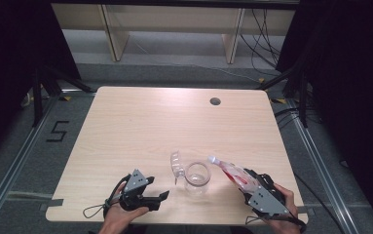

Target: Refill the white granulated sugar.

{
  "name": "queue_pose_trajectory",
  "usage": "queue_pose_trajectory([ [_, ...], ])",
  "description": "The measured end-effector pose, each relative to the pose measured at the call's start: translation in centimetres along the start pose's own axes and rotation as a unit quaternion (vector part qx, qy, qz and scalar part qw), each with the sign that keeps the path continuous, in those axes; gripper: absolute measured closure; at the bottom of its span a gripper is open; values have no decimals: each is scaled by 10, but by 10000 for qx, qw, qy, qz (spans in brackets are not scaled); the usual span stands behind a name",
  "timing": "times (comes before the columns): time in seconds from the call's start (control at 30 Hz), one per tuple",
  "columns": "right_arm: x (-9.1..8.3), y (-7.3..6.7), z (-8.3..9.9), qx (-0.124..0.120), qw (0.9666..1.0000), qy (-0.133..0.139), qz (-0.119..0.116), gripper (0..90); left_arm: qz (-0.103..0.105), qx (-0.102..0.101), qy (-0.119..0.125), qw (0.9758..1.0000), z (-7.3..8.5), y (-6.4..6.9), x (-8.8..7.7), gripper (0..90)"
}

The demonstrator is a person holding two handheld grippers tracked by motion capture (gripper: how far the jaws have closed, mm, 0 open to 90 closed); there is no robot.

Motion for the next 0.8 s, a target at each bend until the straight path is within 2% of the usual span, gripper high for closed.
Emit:
queue_pose_trajectory([
  [0.03,1,1,0,-163,9998,-62,40,501,-3,2,-4,10000,0,0,0,252],
  [0.07,0,0,-1,-139,9998,-92,67,501,21,3,-4,10000,0,0,0,252],
  [0.1,1,1,-1,-266,9996,-83,89,501,19,-3,0,10000,0,0,0,252],
  [0.17,1,1,-2,-248,9995,-129,137,501,19,-4,0,10000,0,0,0,252],
  [0.2,2,2,-2,-337,9993,-120,135,501,18,-8,3,10000,0,0,0,252],
  [0.23,3,1,-2,-318,9993,-160,84,501,18,-5,4,10000,0,0,0,252],
  [0.27,3,3,-2,-464,9986,-170,183,501,15,-3,2,10000,0,0,0,252],
  [0.3,4,1,-2,-375,9990,-215,114,501,14,-5,3,10000,0,0,0,252],
  [0.37,4,3,-3,-649,9973,-241,241,501,10,-22,7,10000,0,0,0,252],
  [0.4,4,2,-3,-626,9973,-273,256,502,9,-21,7,10000,0,0,0,252],
  [0.43,4,3,-3,-721,9966,-286,267,502,11,-6,4,10000,0,0,0,252],
  [0.47,4,4,-4,-928,9947,-304,324,502,7,-24,7,10000,0,0,0,252],
  [0.5,4,3,-4,-880,9950,-351,328,502,8,-22,8,10000,0,0,0,252],
  [0.53,4,4,-5,-1030,9934,-368,358,502,8,-24,10,10000,0,0,0,252],
  [0.57,4,3,-5,-963,9938,-408,376,503,6,-29,11,10000,0,0,0,251],
  [0.63,4,6,-5,-1178,9912,-433,417,503,6,-28,11,10000,0,0,0,252],
  [0.67,4,4,-6,-1146,9912,-462,467,503,6,-24,8,10000,0,0,0,252],
  [0.73,3,5,-7,-1382,9880,-493,488,504,6,-30,10,10000,0,0,0,252],
  [0.77,3,3,-6,-1216,9902,-535,424,504,6,-32,12,10000,0,0,0,252],
  [0.8,3,3,-6,-1221,9901,-544,428,504,13,-35,17,10000,1,0,0,252],
])
Point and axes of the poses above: each handheld gripper's, and its own axes: x roughly forward along the jaws, z roughly out of its underside, y roughly to its right, the point moved 1 cm from there along x, roughly forward along the jaws, and after that the axes turned 15 degrees about -x, right-handed, at the moved point
